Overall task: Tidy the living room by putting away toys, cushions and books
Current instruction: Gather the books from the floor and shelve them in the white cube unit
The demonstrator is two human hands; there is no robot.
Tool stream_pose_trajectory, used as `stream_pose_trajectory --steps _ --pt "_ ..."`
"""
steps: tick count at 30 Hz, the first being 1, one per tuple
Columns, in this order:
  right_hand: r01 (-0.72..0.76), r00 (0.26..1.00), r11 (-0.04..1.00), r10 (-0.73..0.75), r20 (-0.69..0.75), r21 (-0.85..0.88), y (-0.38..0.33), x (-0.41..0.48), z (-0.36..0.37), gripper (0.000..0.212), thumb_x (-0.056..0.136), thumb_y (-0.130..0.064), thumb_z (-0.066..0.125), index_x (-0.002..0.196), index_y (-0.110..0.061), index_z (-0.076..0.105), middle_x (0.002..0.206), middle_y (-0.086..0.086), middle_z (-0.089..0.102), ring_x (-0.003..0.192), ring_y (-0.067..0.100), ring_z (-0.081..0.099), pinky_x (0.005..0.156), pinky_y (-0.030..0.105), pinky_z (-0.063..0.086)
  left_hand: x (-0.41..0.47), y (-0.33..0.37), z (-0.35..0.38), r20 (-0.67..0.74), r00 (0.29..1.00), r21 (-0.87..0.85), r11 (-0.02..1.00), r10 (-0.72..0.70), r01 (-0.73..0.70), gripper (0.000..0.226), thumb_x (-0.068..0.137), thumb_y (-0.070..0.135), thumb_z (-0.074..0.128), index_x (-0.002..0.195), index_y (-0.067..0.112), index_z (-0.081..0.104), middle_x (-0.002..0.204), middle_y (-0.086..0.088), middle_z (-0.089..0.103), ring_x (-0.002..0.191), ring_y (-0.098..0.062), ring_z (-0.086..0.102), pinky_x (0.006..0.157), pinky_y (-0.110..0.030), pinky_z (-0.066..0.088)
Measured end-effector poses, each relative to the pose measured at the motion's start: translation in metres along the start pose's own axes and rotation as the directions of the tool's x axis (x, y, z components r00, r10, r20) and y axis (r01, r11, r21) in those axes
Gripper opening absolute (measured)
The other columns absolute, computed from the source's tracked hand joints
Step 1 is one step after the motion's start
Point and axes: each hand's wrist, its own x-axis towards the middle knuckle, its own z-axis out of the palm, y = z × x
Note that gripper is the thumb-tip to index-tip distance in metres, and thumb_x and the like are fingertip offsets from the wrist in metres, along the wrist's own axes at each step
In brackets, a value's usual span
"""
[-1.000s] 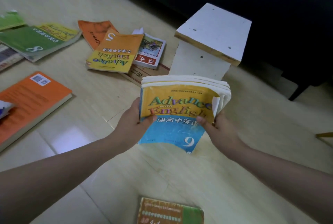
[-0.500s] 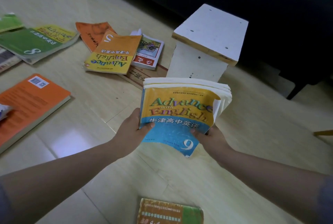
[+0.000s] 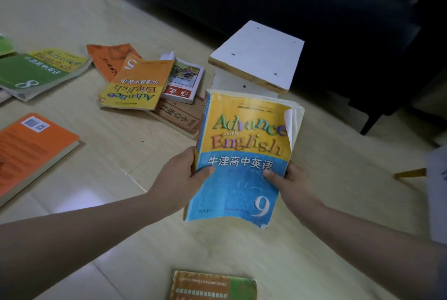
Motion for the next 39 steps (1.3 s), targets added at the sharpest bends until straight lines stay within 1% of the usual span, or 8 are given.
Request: stream_pose_trajectory --steps 4,8,16,19,21,27,30,39 --pt "-0.026 0.967 0.995 0.048 -0.249 0.094 -0.013 -0.014 -0.024 0.006 0.089 -0.026 0.066 0.091 -0.021 0.066 0.089 -0.003 0.072 0.081 0.018 0.069 0.075 0.036 0.057 0.011 0.050 0.008 0.029 0.999 0.013 0.999 0.041 -0.042 0.018 0.090 0.037 0.058 0.103 0.024 0.055 0.093 0.009 0.066 0.081 -0.008 0.063 0.064 -0.034 0.055" --pt "0.069 0.869 0.982 0.027 -0.494 0.175 -0.043 -0.019 -0.083 0.012 0.094 -0.027 0.059 0.089 -0.016 0.061 0.078 -0.004 0.065 0.069 0.017 0.062 0.051 0.022 0.045 0.036 0.132 0.033 0.059 0.986 0.054 0.986 0.157 -0.160 0.018 0.089 0.036 0.060 0.097 0.020 0.055 0.089 0.006 0.064 0.078 -0.012 0.060 0.059 -0.029 0.045" --pt "0.036 0.532 0.956 0.228 -0.815 0.291 -0.054 -0.001 -0.159 0.017 0.097 -0.026 0.051 0.104 -0.011 0.057 0.101 0.005 0.064 0.097 0.029 0.059 0.079 0.034 0.044 0.082 0.249 0.108 0.083 0.967 0.087 0.965 0.242 -0.249 0.020 0.087 0.035 0.063 0.097 0.019 0.057 0.087 0.005 0.064 0.080 -0.019 0.060 0.062 -0.031 0.045" --pt "-0.009 0.444 0.954 0.274 -0.853 0.301 -0.053 0.014 -0.196 0.020 0.097 -0.025 0.051 0.107 -0.009 0.058 0.110 0.010 0.064 0.102 0.033 0.059 0.077 0.035 0.042 0.094 0.282 0.142 0.128 0.963 0.124 0.960 0.237 -0.253 0.015 0.088 0.035 0.062 0.095 0.024 0.055 0.091 0.005 0.064 0.080 -0.016 0.057 0.053 -0.026 0.035" --pt "-0.008 0.411 0.956 0.270 -0.871 0.292 -0.049 0.027 -0.219 0.020 0.097 -0.025 0.052 0.107 -0.008 0.058 0.110 0.011 0.064 0.101 0.031 0.059 0.073 0.031 0.037 0.109 0.296 0.162 0.163 0.951 0.138 0.948 0.263 -0.286 0.018 0.089 0.038 0.061 0.099 0.023 0.057 0.098 0.004 0.065 0.086 -0.017 0.060 0.060 -0.029 0.043" --pt "-0.026 0.373 0.979 0.195 -0.907 0.200 -0.029 0.053 -0.259 0.024 0.096 -0.024 0.055 0.114 -0.009 0.062 0.112 0.010 0.066 0.105 0.032 0.059 0.074 0.027 0.034 0.135 0.290 0.205 0.284 0.909 0.059 0.940 0.306 -0.336 0.018 0.086 0.034 0.065 0.102 0.025 0.061 0.099 0.008 0.066 0.087 -0.011 0.061 0.069 -0.029 0.049" --pt "-0.054 0.360 0.980 0.199 -0.911 0.192 -0.019 0.061 -0.269 0.017 0.095 -0.025 0.057 0.101 -0.010 0.064 0.101 0.011 0.068 0.096 0.033 0.062 0.071 0.029 0.039 0.147 0.293 0.218 0.354 0.888 0.055 0.942 0.293 -0.332 0.022 0.085 0.035 0.066 0.105 0.025 0.063 0.106 0.006 0.068 0.093 -0.013 0.063 0.078 -0.034 0.055" --pt "-0.103 0.034 0.955 0.283 -0.958 0.279 0.003 0.055 -0.317 0.028 0.096 -0.022 0.056 0.112 0.001 0.060 0.117 0.020 0.063 0.109 0.037 0.057 0.079 0.035 0.040 0.169 0.344 0.275 0.569 0.719 -0.039 0.887 0.399 -0.461 0.022 0.090 0.029 0.060 0.109 0.017 0.061 0.110 -0.004 0.066 0.099 -0.022 0.063 0.082 -0.040 0.056"
